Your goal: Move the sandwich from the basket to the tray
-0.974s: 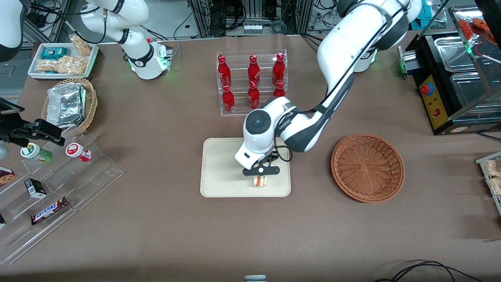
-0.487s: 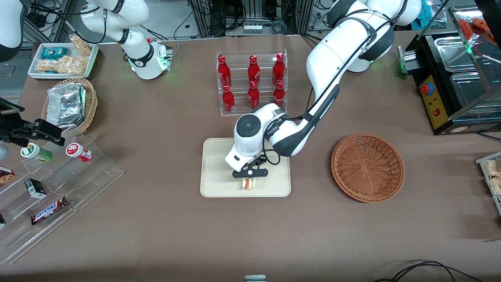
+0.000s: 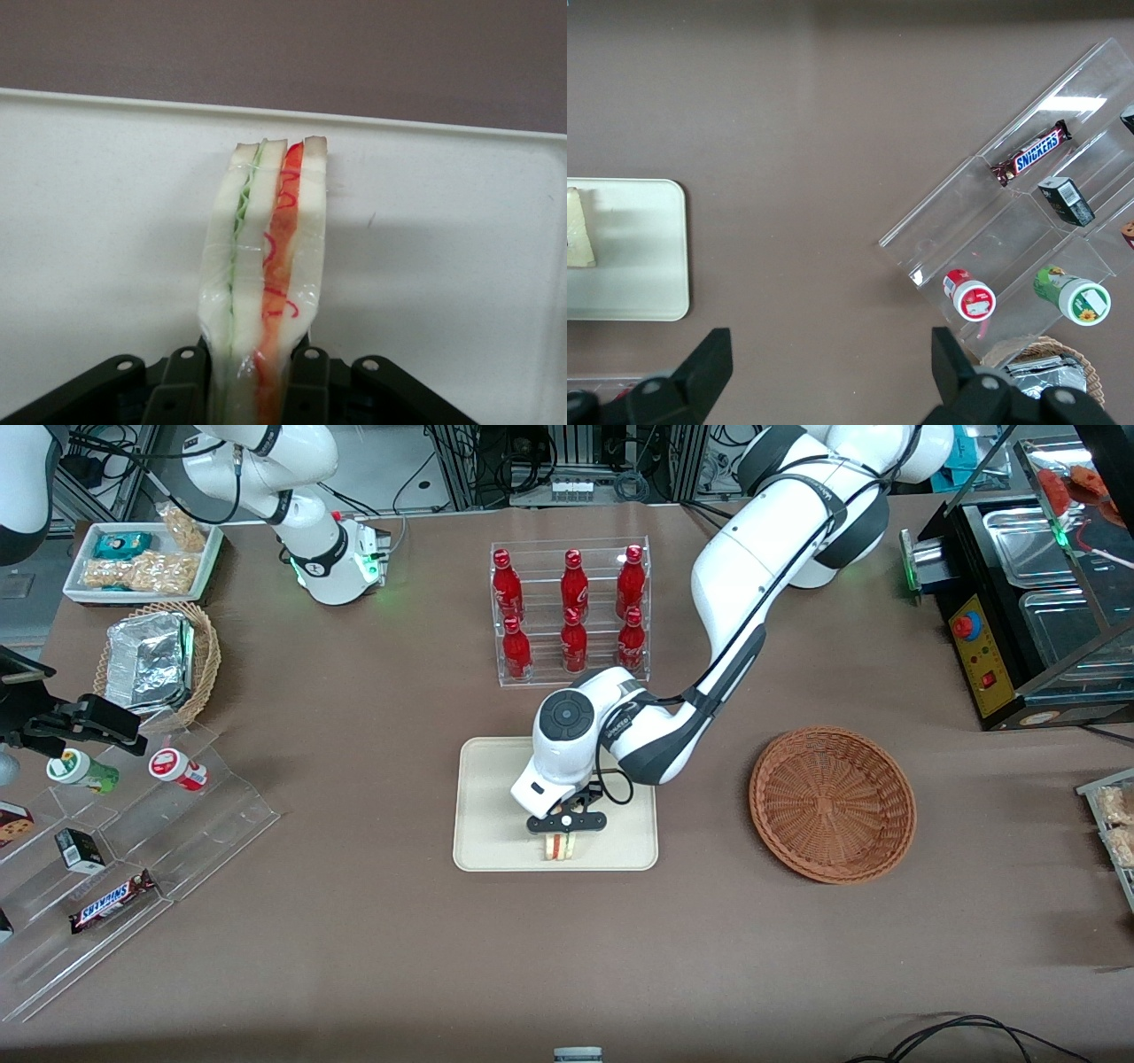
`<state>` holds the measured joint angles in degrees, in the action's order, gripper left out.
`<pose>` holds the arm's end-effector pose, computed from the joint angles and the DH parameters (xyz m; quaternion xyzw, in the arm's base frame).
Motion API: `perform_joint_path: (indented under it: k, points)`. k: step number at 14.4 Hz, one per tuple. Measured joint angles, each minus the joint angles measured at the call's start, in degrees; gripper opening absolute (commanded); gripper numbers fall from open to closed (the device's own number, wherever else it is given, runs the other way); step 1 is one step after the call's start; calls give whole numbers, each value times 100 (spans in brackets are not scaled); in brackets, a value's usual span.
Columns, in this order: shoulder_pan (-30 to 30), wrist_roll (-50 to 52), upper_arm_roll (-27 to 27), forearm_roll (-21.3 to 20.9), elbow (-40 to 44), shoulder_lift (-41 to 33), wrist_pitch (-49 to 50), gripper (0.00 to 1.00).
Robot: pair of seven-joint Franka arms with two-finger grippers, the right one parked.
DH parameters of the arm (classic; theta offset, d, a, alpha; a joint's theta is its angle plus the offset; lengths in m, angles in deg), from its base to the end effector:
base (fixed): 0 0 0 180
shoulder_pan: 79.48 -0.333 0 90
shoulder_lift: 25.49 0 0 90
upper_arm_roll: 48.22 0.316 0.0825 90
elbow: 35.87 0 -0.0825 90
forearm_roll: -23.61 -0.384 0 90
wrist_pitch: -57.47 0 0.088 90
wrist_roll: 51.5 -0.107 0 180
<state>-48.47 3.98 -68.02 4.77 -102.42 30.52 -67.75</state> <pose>0.5585 -0.5355 0.2260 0.9983 0.0308 0.0293 0.0398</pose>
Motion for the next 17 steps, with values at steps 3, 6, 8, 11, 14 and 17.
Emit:
perform_joint_path:
  k: [3, 6, 8, 11, 14, 17]
  points:
    - [25, 0, -1, 0, 0, 23, 0, 32]
    - [81, 6, -5, 0, 0, 33, 0, 61]
    - [103, 76, -7, 1, 26, 30, 0, 95]
    - [69, 367, 4, 1, 223, -115, 181, 100]
    - [-190, 474, 11, 26, 333, -600, 768, 100]
    - [-605, 475, 17, 321, 364, -1210, 1187, 100]
